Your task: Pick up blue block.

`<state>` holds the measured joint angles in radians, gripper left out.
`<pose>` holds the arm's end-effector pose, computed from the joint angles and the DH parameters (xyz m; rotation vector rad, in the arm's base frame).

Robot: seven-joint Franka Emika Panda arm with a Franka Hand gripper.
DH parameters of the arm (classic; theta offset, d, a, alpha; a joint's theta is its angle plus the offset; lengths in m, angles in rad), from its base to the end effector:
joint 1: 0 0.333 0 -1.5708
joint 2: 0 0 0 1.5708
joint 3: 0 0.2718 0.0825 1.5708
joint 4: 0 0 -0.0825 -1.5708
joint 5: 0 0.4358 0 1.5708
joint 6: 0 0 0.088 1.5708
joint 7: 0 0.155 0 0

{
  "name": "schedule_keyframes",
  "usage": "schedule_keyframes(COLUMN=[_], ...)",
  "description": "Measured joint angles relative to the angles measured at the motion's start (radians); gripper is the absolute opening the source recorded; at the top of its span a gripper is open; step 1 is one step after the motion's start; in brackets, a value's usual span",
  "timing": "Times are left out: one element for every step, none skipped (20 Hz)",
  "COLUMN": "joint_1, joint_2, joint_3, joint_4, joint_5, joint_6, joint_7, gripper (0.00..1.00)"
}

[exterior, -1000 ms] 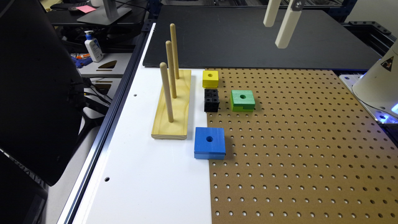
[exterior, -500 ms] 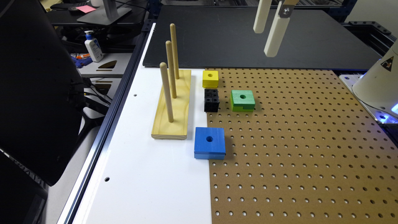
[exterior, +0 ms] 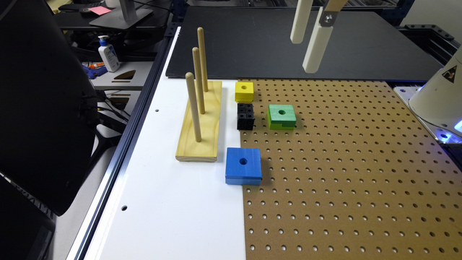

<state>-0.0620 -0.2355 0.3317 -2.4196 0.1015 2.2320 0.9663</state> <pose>0.4974 0.1356 0.2761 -2.8904 1.1622 -0.0434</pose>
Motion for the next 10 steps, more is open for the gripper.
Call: schedule_keyframes(joint_1=[0.000, 0.000, 0.000, 0.000, -0.001, -0.001, -0.001, -0.001, -0.001, -0.001], joint_2=[0.006, 0.012, 0.019, 0.025, 0.030, 0.035, 0.039, 0.043, 0.048, 0.052], joint_3=[0.009, 0.017, 0.023, 0.027, 0.029, 0.029, 0.029, 0.029, 0.029, 0.030], joint_4=[0.007, 0.014, 0.020, 0.026, 0.030, 0.034, 0.039, 0.043, 0.048, 0.052], joint_5=[0.0000, 0.0000, 0.0000, 0.0000, -0.0001, -0.0001, -0.0001, -0.0001, -0.0001, -0.0001], joint_6=[0.000, 0.000, 0.000, 0.000, 0.000, 0.000, 0.000, 0.000, 0.000, 0.000], joint_7=[0.010, 0.018, 0.025, 0.029, 0.031, 0.032, 0.032, 0.032, 0.033, 0.033], gripper=[1.00, 1.00, 1.00, 1.00, 1.00, 1.00, 1.00, 1.00, 1.00, 1.00])
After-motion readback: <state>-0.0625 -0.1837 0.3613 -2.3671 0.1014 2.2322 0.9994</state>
